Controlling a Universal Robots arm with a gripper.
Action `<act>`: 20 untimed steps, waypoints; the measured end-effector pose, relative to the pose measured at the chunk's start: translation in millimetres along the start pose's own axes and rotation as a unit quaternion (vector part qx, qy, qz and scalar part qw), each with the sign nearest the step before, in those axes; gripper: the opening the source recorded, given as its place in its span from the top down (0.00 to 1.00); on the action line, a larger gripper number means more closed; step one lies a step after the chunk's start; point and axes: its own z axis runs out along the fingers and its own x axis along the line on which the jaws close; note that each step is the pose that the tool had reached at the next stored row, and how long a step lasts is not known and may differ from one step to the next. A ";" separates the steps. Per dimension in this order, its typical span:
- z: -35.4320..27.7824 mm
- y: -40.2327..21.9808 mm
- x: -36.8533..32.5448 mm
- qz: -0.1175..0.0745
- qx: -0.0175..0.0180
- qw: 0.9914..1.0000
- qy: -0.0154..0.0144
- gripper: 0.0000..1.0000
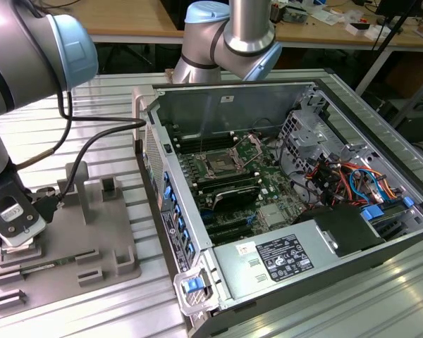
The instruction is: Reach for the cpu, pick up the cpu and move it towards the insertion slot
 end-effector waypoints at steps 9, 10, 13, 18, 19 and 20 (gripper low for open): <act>-8.1 0.0 0.1 0.000 0.000 1.000 0.000 0.45; -8.7 0.0 0.1 0.000 0.000 1.000 0.000 0.45; -11.3 0.0 0.1 0.000 0.000 1.000 0.000 0.45; -13.4 0.1 0.1 0.000 0.000 1.000 0.000 0.45; -13.5 0.0 0.2 0.000 0.000 1.000 0.000 0.45; -13.6 0.1 0.2 0.000 0.000 1.000 0.000 0.45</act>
